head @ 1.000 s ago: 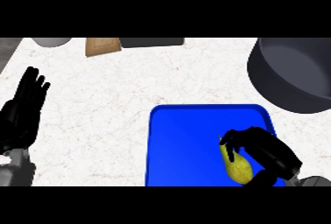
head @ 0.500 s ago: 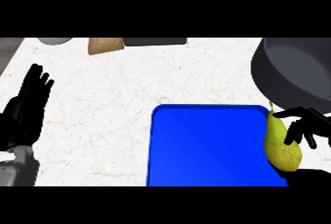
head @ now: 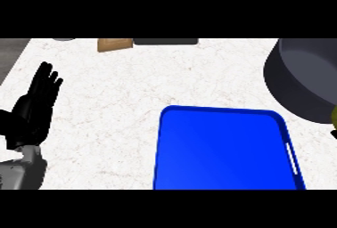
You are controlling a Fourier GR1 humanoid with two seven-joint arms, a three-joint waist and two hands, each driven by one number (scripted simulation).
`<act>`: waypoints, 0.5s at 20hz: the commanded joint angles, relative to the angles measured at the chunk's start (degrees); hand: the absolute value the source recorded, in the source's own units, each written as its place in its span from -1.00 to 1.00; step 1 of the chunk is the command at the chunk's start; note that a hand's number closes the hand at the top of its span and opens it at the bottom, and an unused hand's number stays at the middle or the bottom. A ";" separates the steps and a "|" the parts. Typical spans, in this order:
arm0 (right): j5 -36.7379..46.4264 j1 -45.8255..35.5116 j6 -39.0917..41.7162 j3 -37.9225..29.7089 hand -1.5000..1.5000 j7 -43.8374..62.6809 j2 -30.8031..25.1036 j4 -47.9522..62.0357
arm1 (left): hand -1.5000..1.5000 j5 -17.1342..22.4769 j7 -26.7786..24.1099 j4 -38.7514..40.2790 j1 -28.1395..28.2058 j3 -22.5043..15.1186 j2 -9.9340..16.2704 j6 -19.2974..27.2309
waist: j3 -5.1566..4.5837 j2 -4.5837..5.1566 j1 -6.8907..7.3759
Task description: Pick the pear from the tray and place it in the pot
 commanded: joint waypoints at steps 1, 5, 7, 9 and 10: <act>-0.99 -5.16 0.96 -3.15 1.00 -4.54 -0.88 12.26 | 0.00 0.13 -1.17 1.64 -1.44 1.49 0.13 -1.17 | 0.02 0.19 0.62; 0.91 -13.64 -0.47 -1.14 1.00 -4.87 -0.63 23.05 | 0.00 0.47 0.86 3.21 -4.12 2.27 0.68 -2.03 | 0.02 0.33 0.98; 2.95 -13.80 -0.36 -1.95 1.00 -10.19 -1.70 29.52 | 0.00 -3.12 -0.58 -1.51 0.30 -1.27 -2.70 0.83 | 0.04 0.22 1.03; 0.57 -14.49 1.14 -4.10 1.00 -16.39 -2.23 36.51 | 0.00 -1.82 0.19 1.35 -2.57 0.38 -1.63 -0.39 | 0.06 0.27 0.85; -1.14 -19.94 0.70 -3.49 1.00 -12.05 -1.30 37.98 | 0.00 -0.70 1.16 2.18 -4.07 1.40 -0.08 -1.89 | 0.05 0.34 1.20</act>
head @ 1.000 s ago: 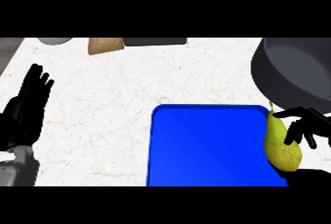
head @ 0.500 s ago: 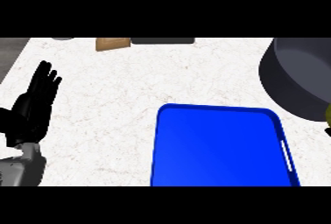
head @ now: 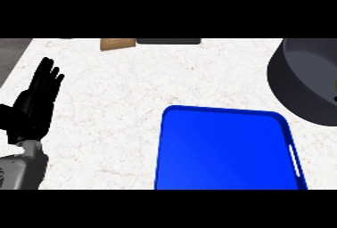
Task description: Pick the pear from the tray and place it in the pot
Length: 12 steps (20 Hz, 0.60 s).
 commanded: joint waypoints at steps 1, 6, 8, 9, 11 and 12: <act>0.71 -8.53 -1.39 -0.31 1.00 -5.70 -0.18 14.79 | 0.00 -1.23 -0.41 -1.15 2.23 -1.88 -2.12 0.29 | 0.01 0.08 0.63; 22.15 -6.43 -19.23 4.52 1.00 -9.75 -3.06 16.79 | 0.00 0.74 -0.86 0.60 -0.54 -0.24 -0.39 -2.00 | 0.01 0.67 1.72; 22.69 -7.91 -19.95 3.22 1.00 -13.89 -5.08 24.58 | 0.00 -0.96 0.86 1.05 -1.54 -0.50 -0.48 -0.32 | 0.05 0.42 0.98; 25.91 -11.14 -24.73 5.90 1.00 -14.01 -1.71 27.99 | 0.00 -1.79 -0.76 1.41 -1.43 -1.63 -1.95 0.26 | 0.06 0.58 1.64; 25.24 -17.12 -23.11 3.99 1.00 -16.79 -5.29 38.38 | 0.00 -2.18 -1.33 2.81 -1.99 -2.51 -3.27 0.56 | 0.09 0.79 2.03; 27.79 -17.56 -27.81 6.38 1.00 -16.56 -0.54 40.47 | 0.00 -1.46 -0.80 -1.03 -0.05 -2.51 -2.63 -0.31 | 0.11 0.68 2.70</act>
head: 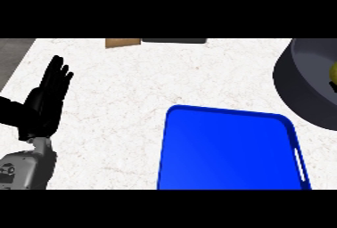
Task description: Pick the pear from the tray and place it in the pot
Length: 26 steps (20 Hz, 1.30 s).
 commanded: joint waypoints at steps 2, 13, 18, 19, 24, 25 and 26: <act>3.48 -9.19 -3.52 -0.11 1.00 -8.41 -1.83 19.86 | 0.00 0.61 -0.11 -1.69 1.40 0.50 0.15 -1.00 | 0.04 0.02 0.46; -0.76 -16.97 10.29 -2.95 -1.00 -12.66 0.44 37.72 | 0.00 -0.01 0.73 0.32 -1.97 0.85 0.62 -1.15 | 0.23 0.76 1.41; -10.06 -17.48 17.96 -11.25 -1.00 -19.91 0.11 39.51 | 0.00 0.57 -1.47 1.01 1.03 1.38 0.38 -2.16 | 0.21 0.44 0.31; -11.29 -18.03 20.45 -12.38 -1.00 -21.22 -1.39 39.72 | 0.00 0.76 -1.67 1.22 -0.19 2.19 0.46 -1.69 | 0.21 0.45 0.10; -15.55 -18.10 25.82 -17.12 -1.00 -20.35 -5.17 44.12 | 0.00 0.42 -1.76 0.31 1.59 1.69 0.23 -1.93 | 0.25 0.69 0.85; -16.82 -18.42 27.89 -18.30 -1.00 -19.75 -6.54 44.52 | 0.00 0.37 -1.18 -0.22 1.11 1.47 0.20 -1.87 | 0.23 0.49 0.45; -17.27 -18.44 29.64 -18.82 -1.00 -19.08 -8.13 45.14 | 0.00 -0.87 -1.68 -0.68 1.30 0.11 -1.16 -0.72 | 0.27 0.59 0.53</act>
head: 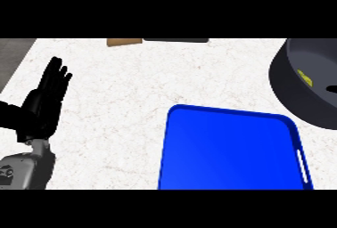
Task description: Pick the pear from the tray and place it in the pot
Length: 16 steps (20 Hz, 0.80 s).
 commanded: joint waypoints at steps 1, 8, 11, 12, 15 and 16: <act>-3.16 0.71 5.33 -3.25 -1.00 0.20 -4.16 2.64 | 0.00 -1.60 1.22 -0.21 -1.93 -0.39 -0.45 1.82 | 0.00 -0.11 -0.64; -4.67 3.45 12.68 -5.10 -1.00 -0.33 -11.36 3.96 | 0.00 0.54 2.30 -0.88 -1.52 1.22 1.32 -0.53 | 0.17 0.38 0.35; -5.52 6.57 15.19 -5.88 -1.00 -3.17 -11.51 4.23 | 0.00 -0.24 0.96 -0.90 -0.37 0.16 0.14 -0.22 | 0.23 0.38 0.07; -4.94 6.61 15.85 -5.25 -1.00 -2.92 -11.75 3.91 | 0.00 -0.32 0.17 -0.10 -0.22 0.11 0.00 -0.45 | 0.23 0.48 0.18; -4.24 8.28 17.90 -4.47 -1.00 -3.44 -13.42 3.19 | 0.00 -0.05 1.58 0.88 -2.66 1.25 0.52 0.18 | 0.28 0.44 -0.30; -4.77 8.87 17.89 -4.99 -1.00 -4.60 -13.29 2.98 | 0.00 0.49 2.77 -0.97 -2.06 0.38 0.10 -0.22 | 0.33 0.27 -0.05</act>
